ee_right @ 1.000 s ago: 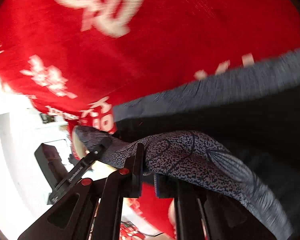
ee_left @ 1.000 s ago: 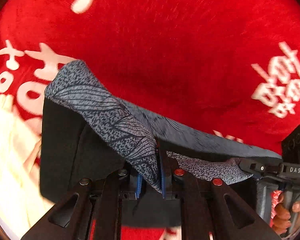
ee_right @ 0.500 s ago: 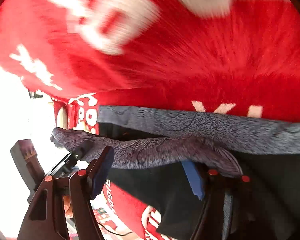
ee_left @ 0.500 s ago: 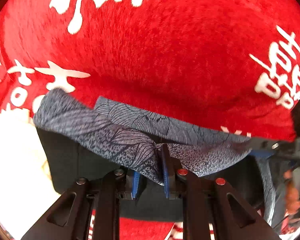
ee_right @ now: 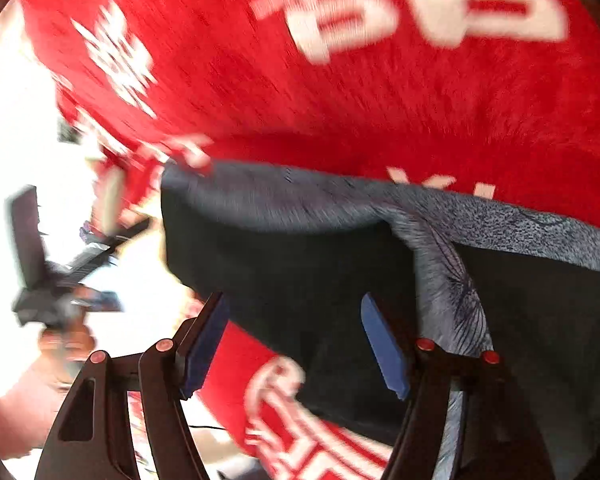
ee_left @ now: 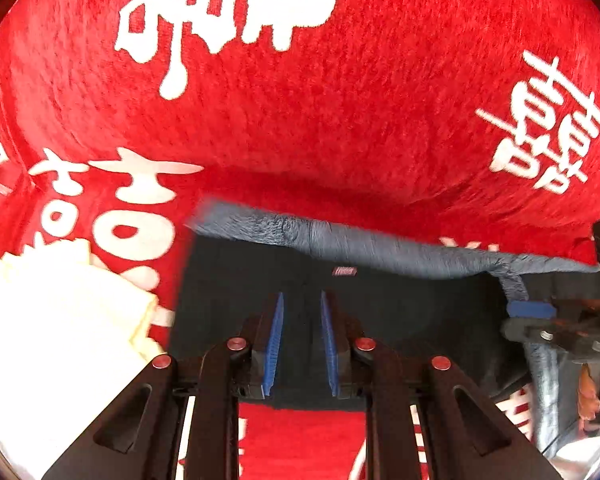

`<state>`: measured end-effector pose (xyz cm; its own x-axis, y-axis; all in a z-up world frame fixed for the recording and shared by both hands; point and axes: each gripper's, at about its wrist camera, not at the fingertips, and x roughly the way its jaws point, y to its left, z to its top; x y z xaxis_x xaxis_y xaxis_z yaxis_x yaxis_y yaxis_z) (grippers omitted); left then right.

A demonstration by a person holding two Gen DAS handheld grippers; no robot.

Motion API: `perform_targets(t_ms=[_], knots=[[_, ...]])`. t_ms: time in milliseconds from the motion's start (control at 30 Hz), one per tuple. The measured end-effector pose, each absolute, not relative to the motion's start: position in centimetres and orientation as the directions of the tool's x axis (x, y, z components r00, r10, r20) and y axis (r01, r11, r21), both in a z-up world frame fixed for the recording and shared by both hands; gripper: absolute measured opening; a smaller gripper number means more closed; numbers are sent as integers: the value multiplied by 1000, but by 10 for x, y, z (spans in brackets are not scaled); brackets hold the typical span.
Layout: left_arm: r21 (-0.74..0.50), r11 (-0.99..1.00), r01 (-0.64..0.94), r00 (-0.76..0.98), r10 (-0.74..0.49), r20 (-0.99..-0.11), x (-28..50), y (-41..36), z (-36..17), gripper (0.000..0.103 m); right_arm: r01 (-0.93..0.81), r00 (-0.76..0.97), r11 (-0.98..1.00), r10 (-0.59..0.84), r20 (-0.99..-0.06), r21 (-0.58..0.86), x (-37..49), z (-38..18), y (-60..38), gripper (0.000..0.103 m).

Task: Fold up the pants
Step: 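Carry the cuffs over toward the waistband with the right gripper and release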

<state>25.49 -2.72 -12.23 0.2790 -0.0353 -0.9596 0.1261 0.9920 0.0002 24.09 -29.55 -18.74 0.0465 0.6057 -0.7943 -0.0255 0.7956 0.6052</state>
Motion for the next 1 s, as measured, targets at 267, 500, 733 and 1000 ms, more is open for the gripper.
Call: perform_targets(t_ms=[267, 500, 733, 1000], knots=[[123, 990, 61, 180, 111, -977, 269, -34, -212, 21, -90, 68, 950, 305, -950, 299, 243, -204, -286, 44], [166, 984, 68, 215, 148, -965, 245, -63, -192, 21, -92, 138, 906, 422, -896, 413, 214, -172, -315, 78], [101, 988, 114, 210, 75, -975, 206, -107, -161, 21, -27, 196, 922, 383, -903, 385, 142, -133, -341, 80], [-38, 969, 243, 196, -88, -977, 151, -151, -146, 64, 240, 251, 898, 309, -918, 368, 41, -123, -379, 81]])
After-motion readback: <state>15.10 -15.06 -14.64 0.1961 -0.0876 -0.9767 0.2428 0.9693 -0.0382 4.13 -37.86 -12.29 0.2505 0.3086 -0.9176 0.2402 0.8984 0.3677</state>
